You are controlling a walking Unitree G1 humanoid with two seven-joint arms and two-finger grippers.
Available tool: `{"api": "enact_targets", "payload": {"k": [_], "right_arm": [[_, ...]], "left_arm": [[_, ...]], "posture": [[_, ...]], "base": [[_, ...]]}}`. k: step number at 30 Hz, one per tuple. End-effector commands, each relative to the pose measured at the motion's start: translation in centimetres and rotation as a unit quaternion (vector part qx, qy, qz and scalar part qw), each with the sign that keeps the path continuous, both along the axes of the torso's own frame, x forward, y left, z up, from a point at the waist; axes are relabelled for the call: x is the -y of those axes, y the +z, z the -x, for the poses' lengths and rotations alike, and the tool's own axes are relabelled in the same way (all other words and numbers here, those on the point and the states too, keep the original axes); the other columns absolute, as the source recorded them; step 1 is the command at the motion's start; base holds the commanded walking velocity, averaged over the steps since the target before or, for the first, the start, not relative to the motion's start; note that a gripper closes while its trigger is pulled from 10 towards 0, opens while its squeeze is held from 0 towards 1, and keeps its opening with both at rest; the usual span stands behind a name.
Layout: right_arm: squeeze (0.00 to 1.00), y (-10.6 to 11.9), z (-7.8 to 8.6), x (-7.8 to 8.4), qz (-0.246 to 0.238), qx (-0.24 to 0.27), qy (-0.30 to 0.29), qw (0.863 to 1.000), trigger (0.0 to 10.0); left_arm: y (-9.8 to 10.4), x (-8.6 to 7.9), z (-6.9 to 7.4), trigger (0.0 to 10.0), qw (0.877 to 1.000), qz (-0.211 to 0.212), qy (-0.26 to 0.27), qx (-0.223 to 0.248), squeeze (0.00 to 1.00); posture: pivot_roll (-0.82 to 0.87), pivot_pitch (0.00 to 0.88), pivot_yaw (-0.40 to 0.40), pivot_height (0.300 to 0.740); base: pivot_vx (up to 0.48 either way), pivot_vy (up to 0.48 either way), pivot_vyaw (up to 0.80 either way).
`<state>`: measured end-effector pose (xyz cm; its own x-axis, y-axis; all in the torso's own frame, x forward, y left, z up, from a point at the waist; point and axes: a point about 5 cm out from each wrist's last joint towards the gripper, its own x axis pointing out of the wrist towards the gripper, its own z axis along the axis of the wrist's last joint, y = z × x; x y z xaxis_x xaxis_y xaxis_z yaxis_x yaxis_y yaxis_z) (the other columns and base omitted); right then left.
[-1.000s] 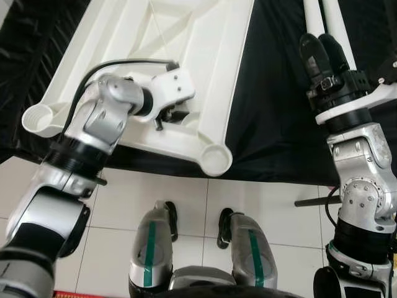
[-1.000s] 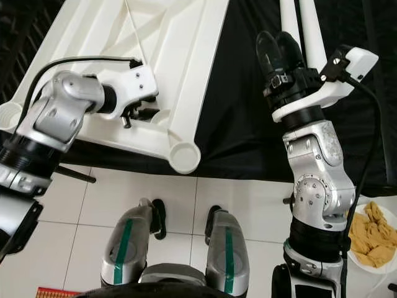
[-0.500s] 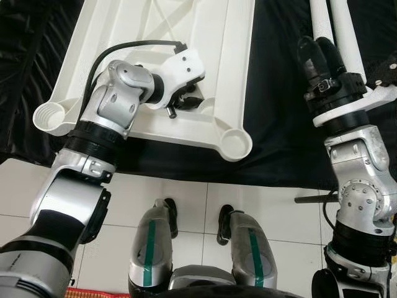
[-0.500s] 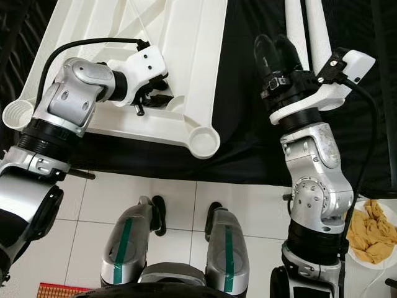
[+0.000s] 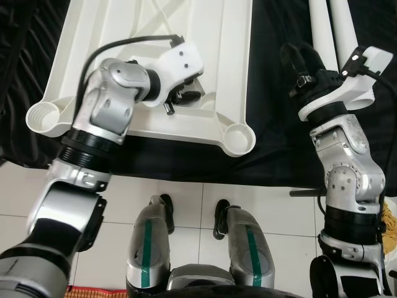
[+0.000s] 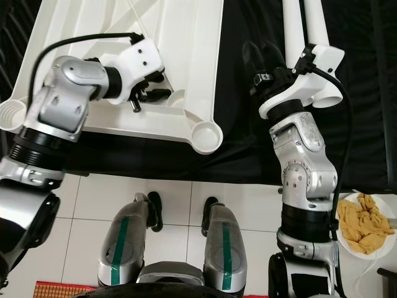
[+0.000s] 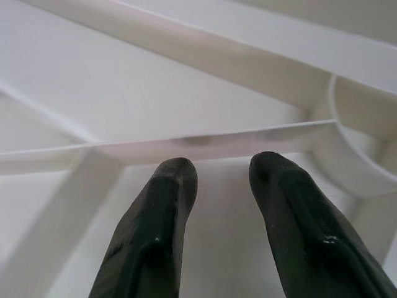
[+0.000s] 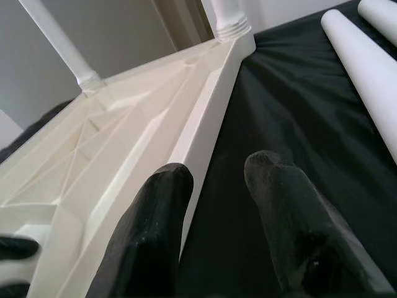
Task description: Building children table
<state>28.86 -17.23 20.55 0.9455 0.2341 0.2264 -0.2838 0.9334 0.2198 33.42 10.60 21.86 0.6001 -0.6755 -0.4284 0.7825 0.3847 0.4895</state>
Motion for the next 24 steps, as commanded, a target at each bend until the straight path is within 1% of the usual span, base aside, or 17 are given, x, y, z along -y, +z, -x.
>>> {"api": "enact_targets", "payload": {"k": [1,5,6,7,8,9,11,12,14,15,16,17,19,20,21,22,24], "right_arm": [[0.0,-0.4,-0.7,0.1,0.015,-0.008,-0.015,1.0,10.0],[0.02,-0.6,-1.6,0.1,0.034,-0.013,-0.026,0.999,10.0],[0.33,-0.7,-2.6,0.4,0.043,-0.023,-0.056,0.997,10.0],[0.55,-0.7,-3.4,0.7,0.047,-0.034,-0.084,0.995,10.0],[0.55,-0.7,-3.4,0.7,0.047,-0.034,-0.084,0.995,10.0],[0.59,-0.8,-4.2,1.1,0.05,-0.052,-0.111,0.991,10.0],[0.59,-0.8,-4.2,1.1,0.05,-0.052,-0.111,0.991,10.0],[0.73,-0.7,-4.8,1.4,0.057,-0.059,-0.129,0.988,10.0],[0.73,-0.7,-4.8,1.4,0.057,-0.059,-0.129,0.988,10.0],[1.0,-0.4,-5.5,1.5,0.058,-0.06,-0.134,0.987,10.0],[1.0,-0.4,-5.5,1.5,0.058,-0.06,-0.134,0.987,10.0],[1.0,-0.1,-6.0,1.4,0.062,-0.049,-0.132,0.988,10.0],[1.0,-0.1,-6.0,1.4,0.062,-0.049,-0.132,0.988,10.0],[1.0,-0.1,-6.2,1.4,0.073,-0.04,-0.139,0.987,10.0],[1.0,-0.1,-6.2,1.4,0.073,-0.04,-0.139,0.987,10.0],[1.0,-0.1,-6.3,1.4,0.09,-0.03,-0.142,0.985,10.0],[1.0,-0.1,-6.2,1.2,0.099,-0.017,-0.145,0.984,10.0]], "left_arm": [[0.7,-1.2,-0.1,10.0,0.999,0.018,0.035,0.034,0.0],[1.6,-2.0,-0.4,10.0,0.997,0.055,0.05,0.025,0.0],[2.1,-2.3,-0.9,10.0,0.991,0.106,0.079,0.011,0.0],[2.3,-2.5,-1.2,10.0,0.984,0.143,0.104,0.0,0.0],[2.3,-2.5,-1.2,10.0,0.984,0.143,0.104,0.0,0.0],[2.4,-2.5,-1.6,10.0,0.977,0.172,0.128,-0.005,0.0],[2.4,-2.5,-1.6,10.0,0.977,0.172,0.128,-0.005,0.0],[2.4,-2.5,-1.9,10.0,0.97,0.194,0.148,-0.005,0.0],[2.4,-2.5,-1.9,10.0,0.97,0.194,0.148,-0.005,0.0],[2.4,-2.3,-2.3,10.0,0.96,0.218,0.177,0.015,0.0],[2.4,-2.3,-2.3,10.0,0.96,0.218,0.177,0.015,0.0],[2.5,-2.3,-2.8,10.0,0.943,0.249,0.219,0.033,0.0],[2.5,-2.3,-2.8,10.0,0.943,0.249,0.219,0.033,0.0],[2.6,-2.3,-3.1,10.0,0.924,0.277,0.257,0.049,0.0],[2.6,-2.3,-3.1,10.0,0.924,0.277,0.257,0.049,0.0],[2.7,-2.5,-3.3,10.0,0.906,0.298,0.293,0.067,0.0],[2.4,-2.8,-3.4,10.0,0.884,0.314,0.333,0.09,0.0]], "posture": [[0.06,0.13,-0.014,0.74],[0.06,0.121,-0.019,0.74],[0.07,0.107,-0.023,0.74],[0.07,0.105,-0.024,0.74],[0.07,0.105,-0.024,0.74],[0.07,0.096,-0.028,0.74],[0.07,0.096,-0.028,0.74],[0.07,0.088,-0.03,0.74],[0.07,0.088,-0.03,0.74],[0.06,0.066,-0.029,0.74],[0.06,0.066,-0.029,0.74],[0.06,0.049,-0.03,0.74],[0.06,0.049,-0.03,0.74],[0.06,0.031,-0.031,0.74],[0.06,0.031,-0.031,0.74],[0.06,0.019,-0.03,0.74],[0.07,0.0,-0.035,0.74]], "base": [[0.0,0.0,0.0],[0.0,0.0,0.0],[0.0,0.0,0.0],[0.0,0.0,0.0],[0.0,0.0,0.0],[0.0,0.0,0.0],[0.0,0.0,0.0],[0.0,0.0,0.0],[0.0,0.0,0.0],[0.0,0.0,0.0],[0.0,0.0,0.0],[0.0,0.0,0.0],[0.0,0.0,0.0],[0.0,0.0,0.0],[0.0,0.0,0.0],[0.0,0.0,0.0],[0.0,0.0,0.0]]}}
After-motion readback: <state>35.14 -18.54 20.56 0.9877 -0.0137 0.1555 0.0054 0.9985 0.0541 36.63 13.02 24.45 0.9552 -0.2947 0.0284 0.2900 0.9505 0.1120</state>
